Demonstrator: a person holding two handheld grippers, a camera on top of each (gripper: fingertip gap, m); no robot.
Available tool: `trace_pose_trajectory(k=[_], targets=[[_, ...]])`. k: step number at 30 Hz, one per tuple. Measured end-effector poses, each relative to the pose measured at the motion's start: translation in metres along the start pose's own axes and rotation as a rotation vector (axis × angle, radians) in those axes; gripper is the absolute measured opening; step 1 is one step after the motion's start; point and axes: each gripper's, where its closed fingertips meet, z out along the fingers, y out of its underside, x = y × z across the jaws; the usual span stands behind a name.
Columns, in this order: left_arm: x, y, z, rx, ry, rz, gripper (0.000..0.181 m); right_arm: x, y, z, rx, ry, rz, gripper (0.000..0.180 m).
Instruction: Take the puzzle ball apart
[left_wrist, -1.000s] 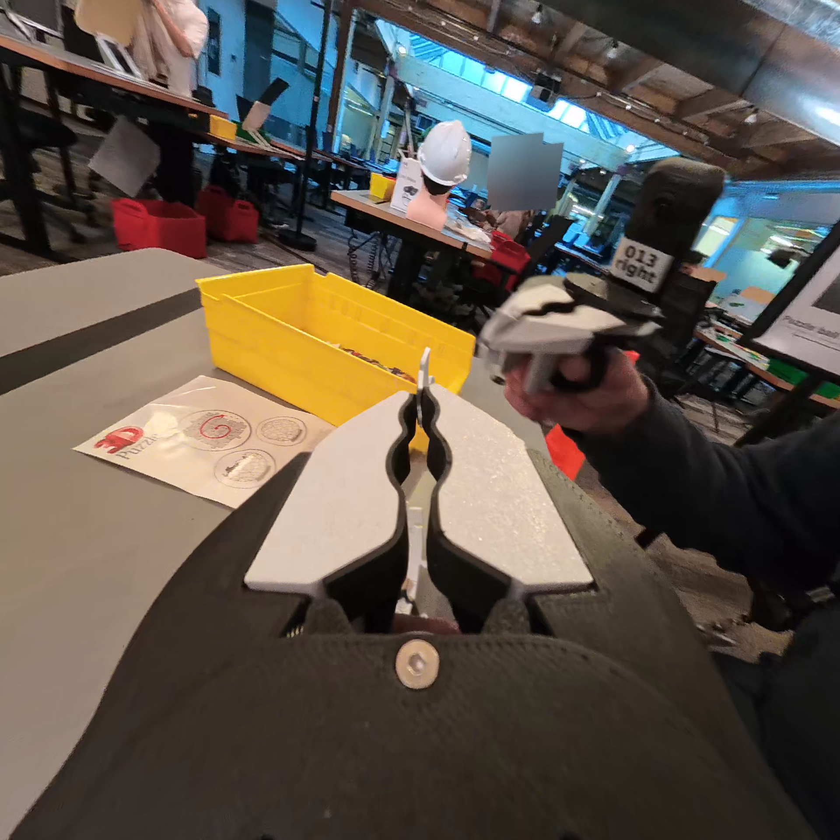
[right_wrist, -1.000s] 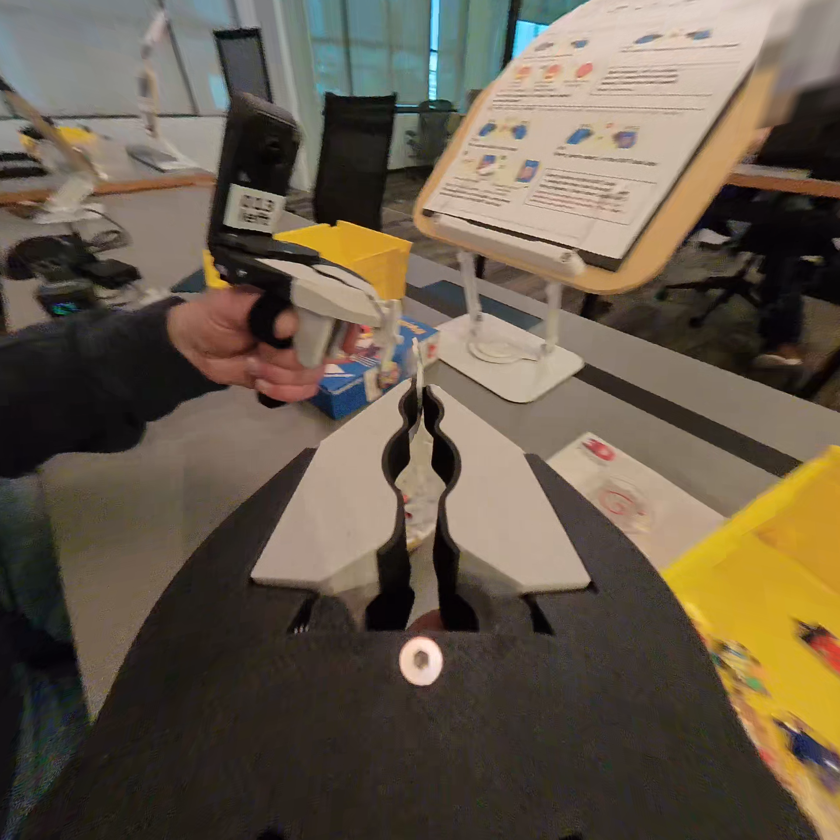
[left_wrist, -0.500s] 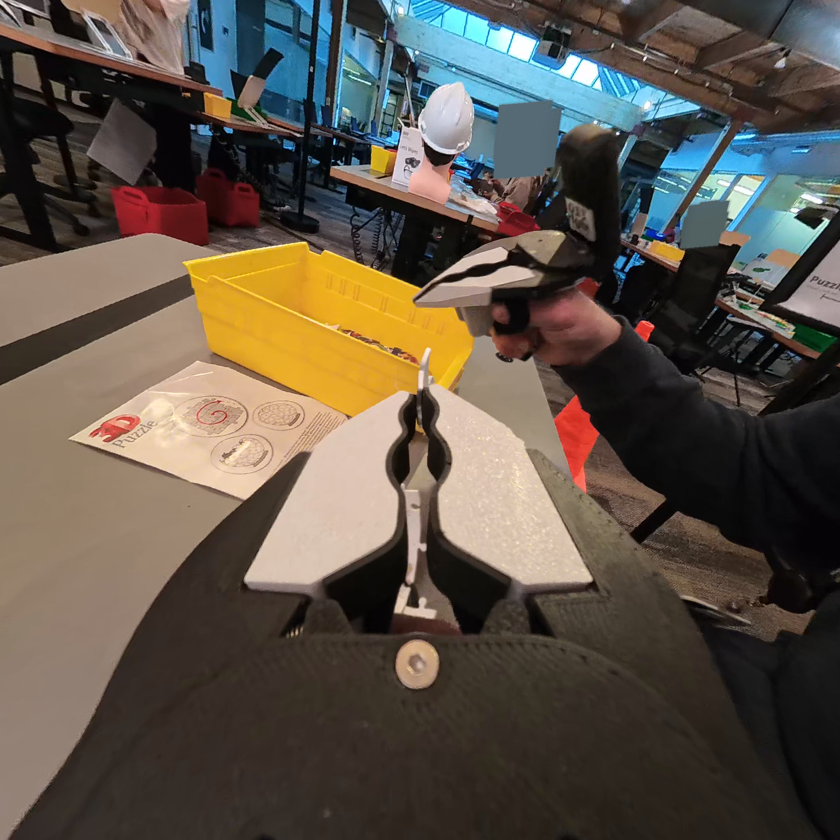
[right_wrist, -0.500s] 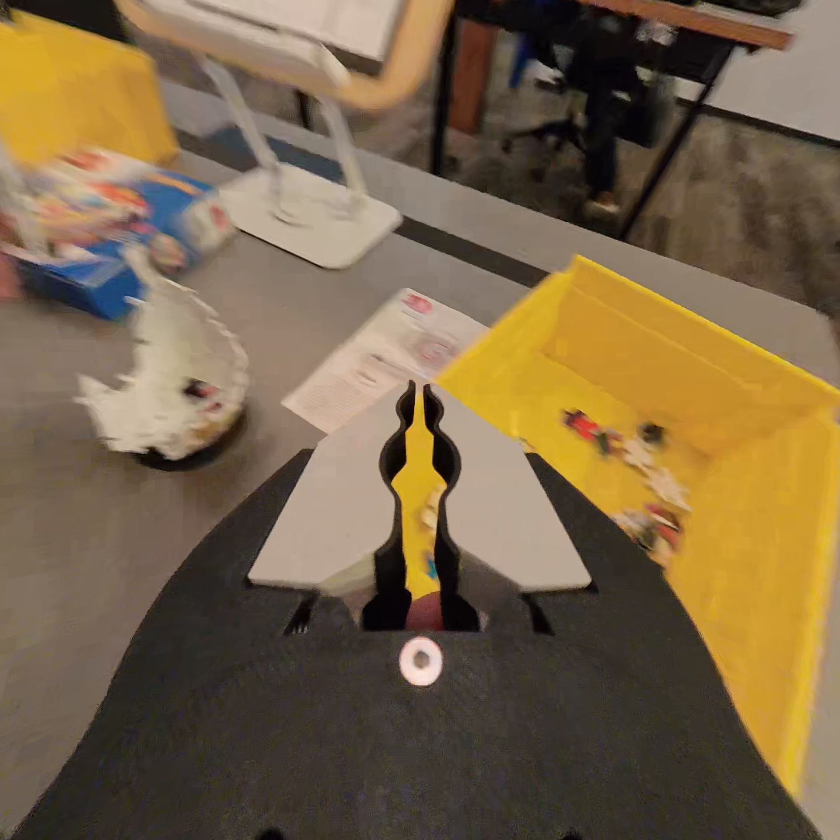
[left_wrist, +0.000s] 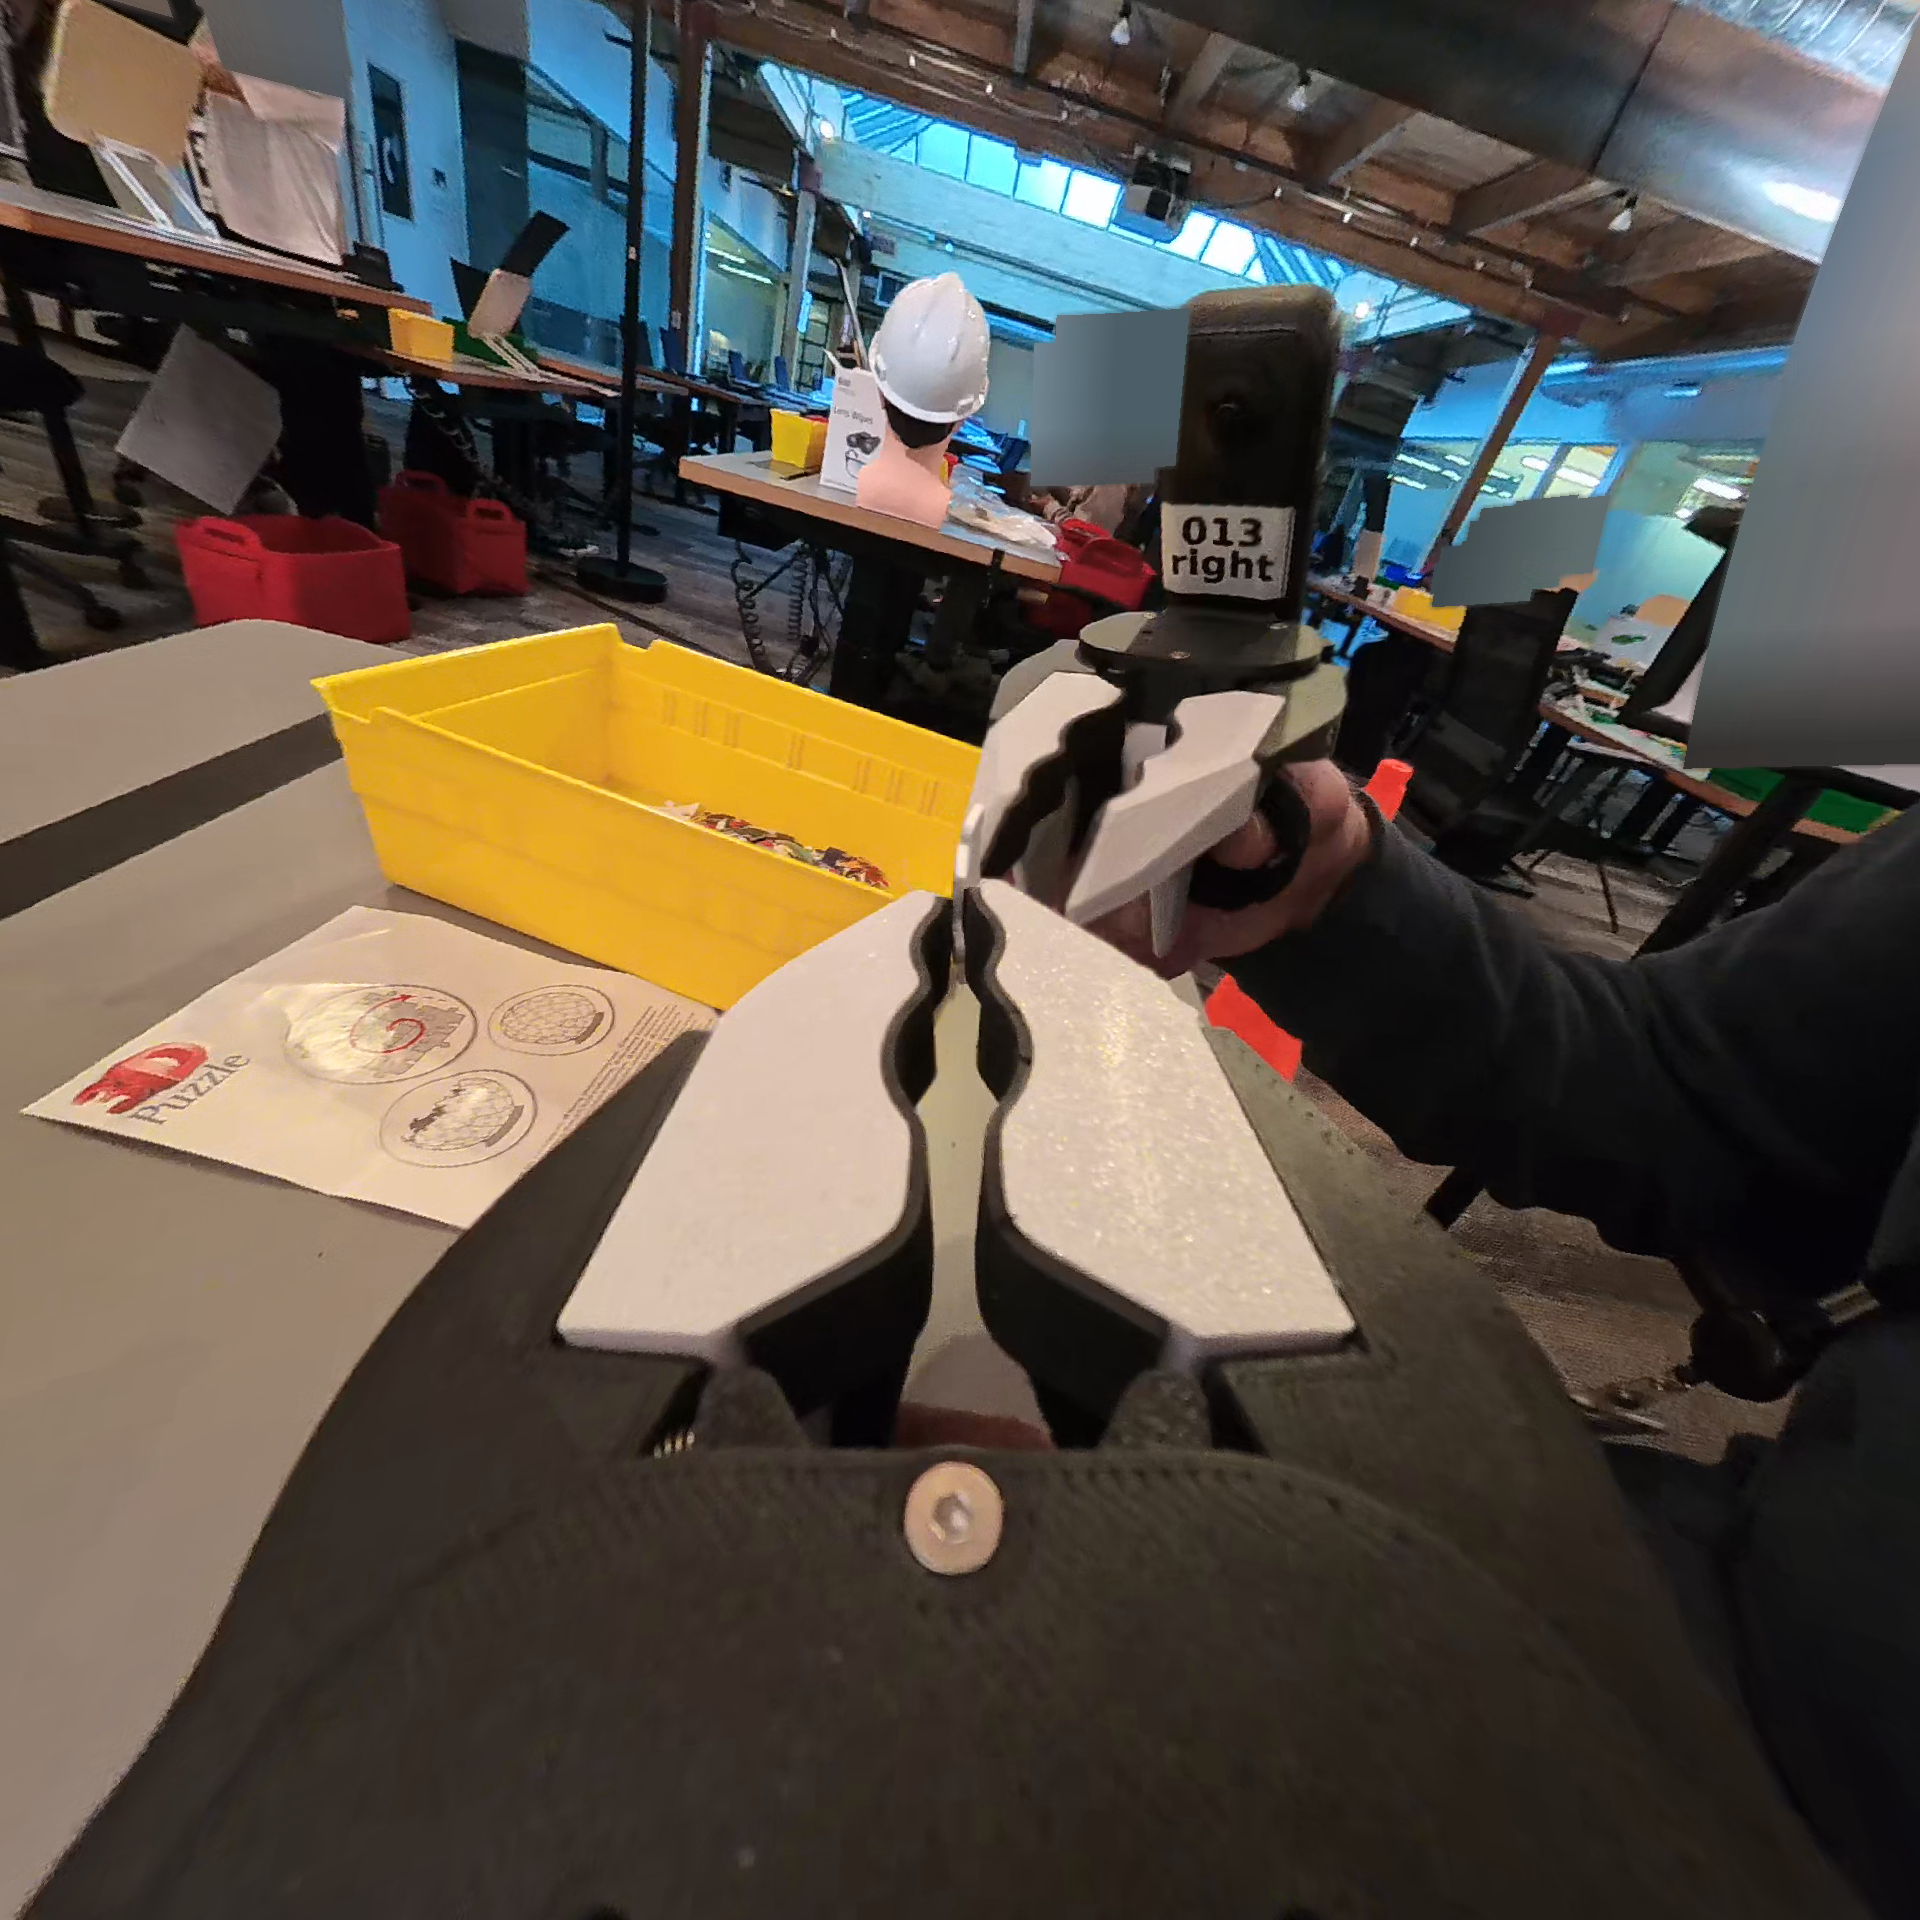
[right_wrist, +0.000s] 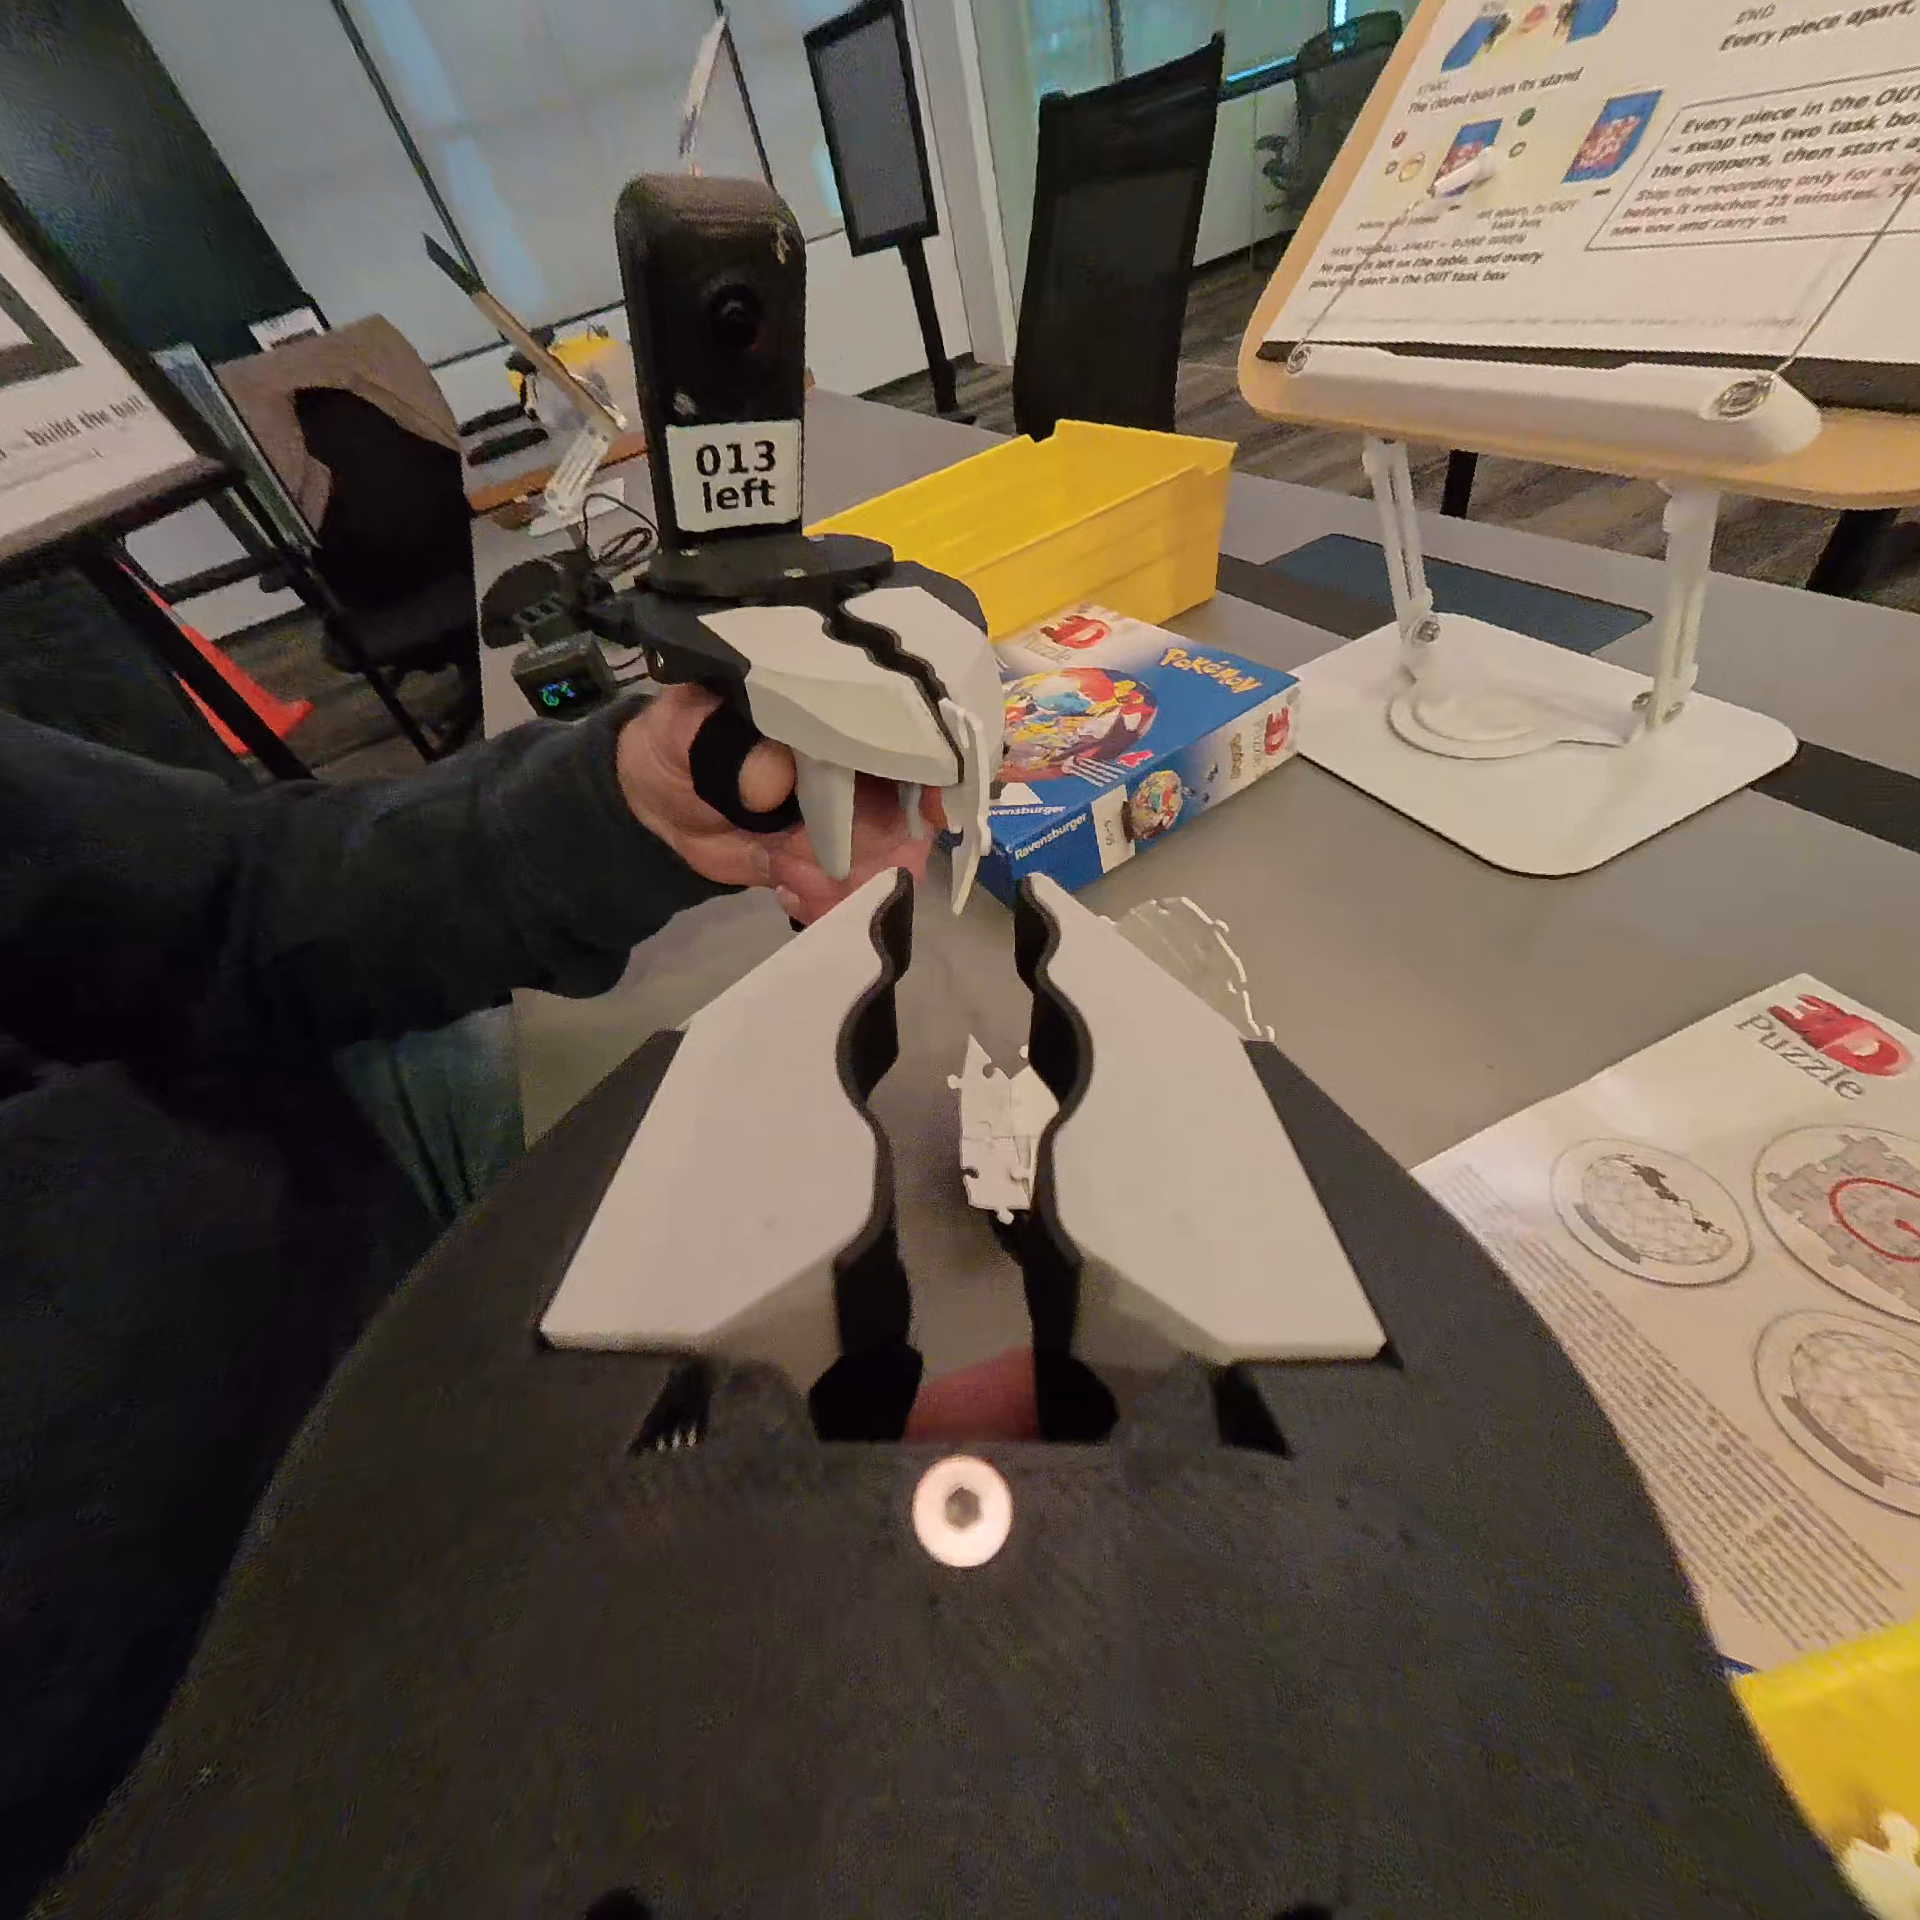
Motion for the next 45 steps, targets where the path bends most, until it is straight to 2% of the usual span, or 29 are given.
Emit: trace_pose_trajectory(k=[3, 4, 7, 10, 12, 16, 17, 19, 23, 25, 28, 30, 32, 35, 40, 44, 45], targets=[[0.008, 0.0, 0.003, 0.018, 0.032, 0.006, 0.002, -0.001, 0.005, 0.01, -0.049, 0.046, -0.063, 0.012], [0.009, 0.003, 0.006, 0.006, 0.031, 0.012, 0.002, -0.003, 0.005, 0.014, -0.056, 0.053, -0.087, 0.005], [0.003, 0.003, 0.005, 0.009, -0.013, 0.015, 0.004, 0.004, 0.001, 0.009, -0.049, 0.101, -0.11, 0.0], [-0.014, 0.008, -0.005, -0.038, -0.132, 0.043, 0.016, 0.038, -0.003, -0.024, -0.043, 0.263, -0.095, 0.0], [-0.034, 0.016, -0.017, -0.101, -0.262, 0.079, 0.021, 0.075, 0.005, -0.058, -0.097, 0.439, -0.109, 0.0], [-0.078, 0.056, -0.047, -0.304, -0.557, 0.078, 0.048, 0.146, 0.054, -0.132, -0.3, 0.769, -0.023, 0.0], [-0.085, 0.07, -0.053, -0.365, -0.596, 0.035, 0.058, 0.158, 0.069, -0.145, -0.363, 0.83, -0.005, 0.01], [-0.091, 0.093, -0.058, -0.432, -0.643, -0.057, 0.069, 0.169, 0.089, -0.157, -0.436, 0.877, 0.002, 0.02], [-0.093, 0.121, -0.054, -0.513, -0.649, -0.114, 0.067, 0.171, 0.094, -0.163, -0.428, 0.9, -0.002, 0.031], [-0.1, 0.127, -0.053, -0.526, -0.667, -0.126, 0.062, 0.16, 0.076, -0.154, -0.342, 0.859, -0.029, 0.016], [-0.107, 0.137, -0.048, -0.55, -0.666, -0.153, 0.05, 0.121, 0.058, -0.115, -0.284, 0.678, -0.065, 0.02], [-0.111, 0.14, -0.042, -0.543, -0.658, -0.169, 0.036, 0.095, 0.051, -0.083, -0.272, 0.566, -0.105, 0.026], [-0.11, 0.139, -0.035, -0.52, -0.61, -0.189, 0.004, 0.076, 0.057, -0.052, -0.32, 0.492, -0.142, 0.03], [-0.109, 0.131, -0.036, -0.556, -0.584, -0.117, 0.003, 0.06, 0.068, -0.012, -0.371, 0.422, -0.175, 0.031], [-0.11, 0.11, -0.047, -0.695, -0.562, 0.061, 0.002, 0.054, 0.09, 0.039, -0.431, 0.368, -0.151, 0.042], [-0.107, 0.092, -0.046, -0.72, -0.515, 0.211, 0.002, 0.067, 0.101, 0.06, -0.452, 0.433, -0.143, 0.045], [-0.109, 0.089, -0.047, -0.73, -0.528, 0.266, 0.002, 0.071, 0.101, 0.062, -0.44, 0.464, -0.145, 0.04]])
